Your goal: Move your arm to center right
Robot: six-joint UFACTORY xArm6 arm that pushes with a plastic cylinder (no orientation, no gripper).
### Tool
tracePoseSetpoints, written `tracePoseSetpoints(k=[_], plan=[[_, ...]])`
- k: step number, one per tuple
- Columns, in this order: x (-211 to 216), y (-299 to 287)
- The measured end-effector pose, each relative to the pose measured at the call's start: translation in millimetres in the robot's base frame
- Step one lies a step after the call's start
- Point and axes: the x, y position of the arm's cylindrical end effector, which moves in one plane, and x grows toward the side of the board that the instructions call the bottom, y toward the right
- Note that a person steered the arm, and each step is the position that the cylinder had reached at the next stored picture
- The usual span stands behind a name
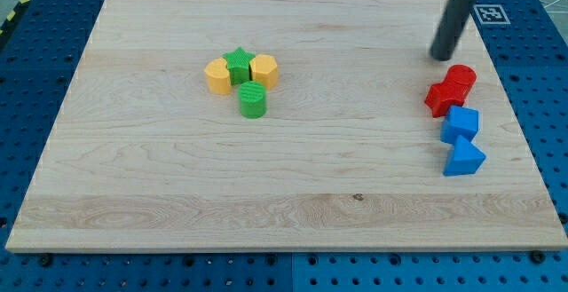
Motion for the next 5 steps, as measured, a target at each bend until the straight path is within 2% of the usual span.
tracePoseSetpoints(k=[1, 2, 3, 5], plan=[[-5.7, 11.0], [-2.0, 46.4], [12.8, 50.4], [73.1, 50.4]])
